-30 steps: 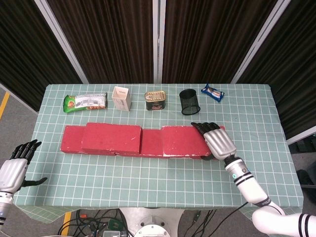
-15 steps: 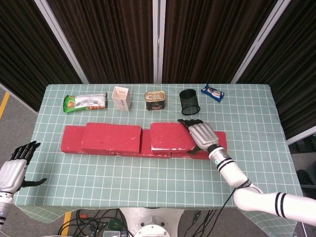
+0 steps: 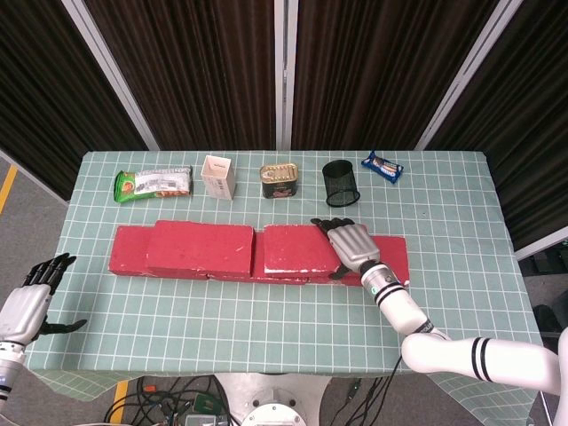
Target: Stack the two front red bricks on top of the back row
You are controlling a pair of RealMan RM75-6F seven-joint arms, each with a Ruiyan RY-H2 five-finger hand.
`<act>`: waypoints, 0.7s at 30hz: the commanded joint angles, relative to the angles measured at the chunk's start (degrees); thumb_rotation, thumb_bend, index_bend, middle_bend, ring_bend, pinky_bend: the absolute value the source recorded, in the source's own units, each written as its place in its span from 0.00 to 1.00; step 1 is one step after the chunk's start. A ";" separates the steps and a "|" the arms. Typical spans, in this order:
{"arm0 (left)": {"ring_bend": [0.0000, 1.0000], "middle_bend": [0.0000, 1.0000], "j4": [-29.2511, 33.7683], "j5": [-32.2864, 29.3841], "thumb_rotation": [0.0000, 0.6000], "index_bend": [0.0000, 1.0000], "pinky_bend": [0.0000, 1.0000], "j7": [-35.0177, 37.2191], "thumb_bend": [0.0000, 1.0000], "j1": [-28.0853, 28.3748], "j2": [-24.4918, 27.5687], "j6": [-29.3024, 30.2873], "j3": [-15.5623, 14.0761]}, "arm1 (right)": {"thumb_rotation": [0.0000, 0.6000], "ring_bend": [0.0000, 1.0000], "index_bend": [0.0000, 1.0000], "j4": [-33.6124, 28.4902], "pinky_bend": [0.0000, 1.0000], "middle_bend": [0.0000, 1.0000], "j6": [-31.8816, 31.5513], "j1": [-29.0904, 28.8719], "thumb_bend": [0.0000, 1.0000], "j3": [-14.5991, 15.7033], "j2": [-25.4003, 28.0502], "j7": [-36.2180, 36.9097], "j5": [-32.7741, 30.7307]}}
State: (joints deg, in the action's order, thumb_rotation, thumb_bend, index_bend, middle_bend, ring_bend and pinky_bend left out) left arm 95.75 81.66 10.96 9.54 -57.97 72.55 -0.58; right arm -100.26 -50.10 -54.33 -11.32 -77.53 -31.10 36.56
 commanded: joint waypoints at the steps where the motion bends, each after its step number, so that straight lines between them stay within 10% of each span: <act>1: 0.00 0.00 -0.12 0.10 1.00 0.00 0.00 0.23 0.00 0.08 -0.12 -0.19 -0.01 | 1.00 0.12 0.07 -0.53 0.16 0.17 -1.62 -0.83 0.00 0.31 -0.53 -0.92 -1.25; 21: 0.00 0.00 -1.16 0.62 1.00 0.00 0.00 2.26 0.00 0.27 -0.30 -1.11 -0.17 | 1.00 0.11 0.05 -0.93 0.15 0.16 -3.28 -5.84 0.00 1.39 -1.75 -3.95 -8.97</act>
State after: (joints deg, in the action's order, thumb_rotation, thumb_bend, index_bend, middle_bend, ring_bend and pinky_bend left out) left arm 94.58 82.27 13.22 9.81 -58.27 71.44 -0.75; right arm -101.21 -53.36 -60.15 -9.94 -79.25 -35.06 27.61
